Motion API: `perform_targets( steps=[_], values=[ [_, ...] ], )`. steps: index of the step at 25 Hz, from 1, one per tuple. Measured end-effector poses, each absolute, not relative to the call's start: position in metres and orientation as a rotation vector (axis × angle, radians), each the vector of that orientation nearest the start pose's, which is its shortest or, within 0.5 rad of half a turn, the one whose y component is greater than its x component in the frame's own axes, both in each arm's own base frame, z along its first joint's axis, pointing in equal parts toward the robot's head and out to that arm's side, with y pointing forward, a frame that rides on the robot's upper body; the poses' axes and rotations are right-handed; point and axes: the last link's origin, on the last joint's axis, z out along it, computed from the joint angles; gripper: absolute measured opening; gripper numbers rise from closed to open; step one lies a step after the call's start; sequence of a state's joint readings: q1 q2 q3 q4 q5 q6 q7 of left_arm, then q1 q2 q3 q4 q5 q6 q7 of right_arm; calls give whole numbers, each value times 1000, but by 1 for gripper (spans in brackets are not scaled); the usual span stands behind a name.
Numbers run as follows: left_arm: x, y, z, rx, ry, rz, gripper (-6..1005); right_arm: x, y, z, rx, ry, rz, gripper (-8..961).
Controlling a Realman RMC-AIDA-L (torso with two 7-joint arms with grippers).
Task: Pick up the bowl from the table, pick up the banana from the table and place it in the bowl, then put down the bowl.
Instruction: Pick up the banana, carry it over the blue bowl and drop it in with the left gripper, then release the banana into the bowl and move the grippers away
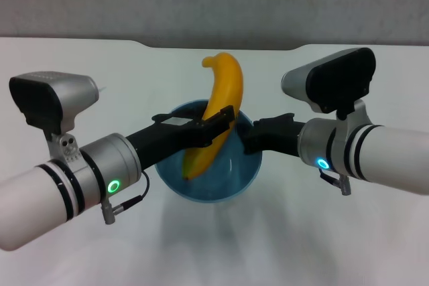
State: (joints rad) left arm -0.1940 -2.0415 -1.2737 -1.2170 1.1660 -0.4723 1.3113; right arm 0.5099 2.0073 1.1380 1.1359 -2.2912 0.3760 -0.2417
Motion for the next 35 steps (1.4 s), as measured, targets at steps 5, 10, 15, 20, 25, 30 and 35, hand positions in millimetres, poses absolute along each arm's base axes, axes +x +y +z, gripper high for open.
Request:
perform_targets(
  steps=[5,10,15,20,25,30,35],
  values=[
    [-183,332,-60,-2258,-984,-851,507,159,379,-84,-2306,855,321,42],
    [-184,332,-60,-2267,-979,-860,509,158,379,-83,-2308,849,324,43],
    [-188,334,-56,-2238,-999,-876,647,160,378,-84,-2311,857,312,43],
    [-197,338,-45,-2192,-987,-870,809,167,378,-85,-2309,882,286,44],
    [-219,343,-25,-2112,-952,-820,908,174,383,-80,-2299,944,250,44],
    [-245,344,-8,-2034,-953,-746,908,174,393,-83,-2315,1035,208,44],
    [-266,344,-2,-1981,-918,-616,908,177,408,-87,-2348,1092,144,45]
  ],
)
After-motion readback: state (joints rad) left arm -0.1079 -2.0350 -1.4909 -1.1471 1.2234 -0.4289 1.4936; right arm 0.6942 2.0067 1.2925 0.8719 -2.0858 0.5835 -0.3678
